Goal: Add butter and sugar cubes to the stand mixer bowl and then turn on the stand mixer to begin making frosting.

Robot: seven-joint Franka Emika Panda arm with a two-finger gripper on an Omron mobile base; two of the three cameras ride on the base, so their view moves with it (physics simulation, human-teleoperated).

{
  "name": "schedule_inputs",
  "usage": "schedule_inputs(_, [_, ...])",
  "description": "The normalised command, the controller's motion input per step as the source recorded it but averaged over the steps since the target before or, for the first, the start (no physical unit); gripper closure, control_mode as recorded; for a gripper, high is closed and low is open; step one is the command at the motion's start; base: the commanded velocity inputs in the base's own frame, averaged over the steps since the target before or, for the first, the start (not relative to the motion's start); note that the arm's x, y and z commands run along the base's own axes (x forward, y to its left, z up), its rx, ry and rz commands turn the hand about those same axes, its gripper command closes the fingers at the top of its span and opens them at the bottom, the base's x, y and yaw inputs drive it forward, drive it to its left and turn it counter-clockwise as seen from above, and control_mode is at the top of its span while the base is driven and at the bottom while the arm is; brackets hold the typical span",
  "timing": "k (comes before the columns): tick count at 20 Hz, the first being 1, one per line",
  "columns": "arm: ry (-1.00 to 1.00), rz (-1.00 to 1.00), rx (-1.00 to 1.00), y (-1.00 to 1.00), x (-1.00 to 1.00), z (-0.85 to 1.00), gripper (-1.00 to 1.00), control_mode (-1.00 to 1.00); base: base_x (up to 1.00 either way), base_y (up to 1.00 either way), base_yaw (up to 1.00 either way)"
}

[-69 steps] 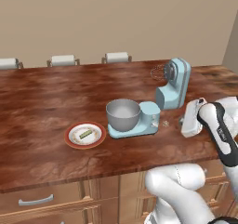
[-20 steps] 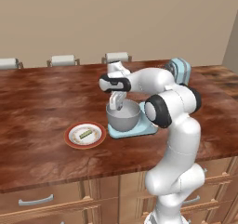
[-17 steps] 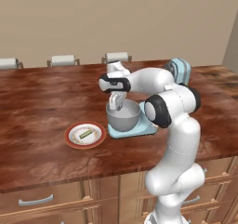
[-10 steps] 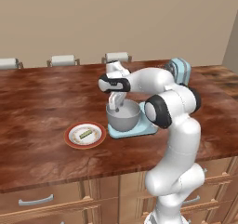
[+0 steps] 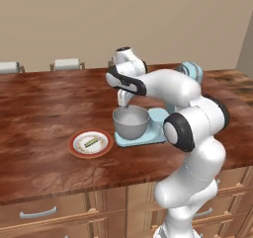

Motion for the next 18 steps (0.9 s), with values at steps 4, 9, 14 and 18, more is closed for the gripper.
schedule_inputs(4, [-0.04, 0.00, 0.02, -0.44, -0.80, 0.27, -1.00, -1.00, 0.00, 0.00, 0.00])
schedule_inputs(9, [-0.05, 0.00, 0.07, -0.62, -0.97, 0.01, -1.00, -1.00, 0.00, 0.00, 0.00])
schedule_inputs(14, [-0.08, 0.00, 0.12, -0.56, -1.00, 0.03, -1.00, -1.00, 0.00, 0.00, 0.00])
schedule_inputs(18, [-0.09, 0.00, 0.13, -0.61, -0.90, 0.12, -1.00, -1.00, 0.00, 0.00, 0.00])
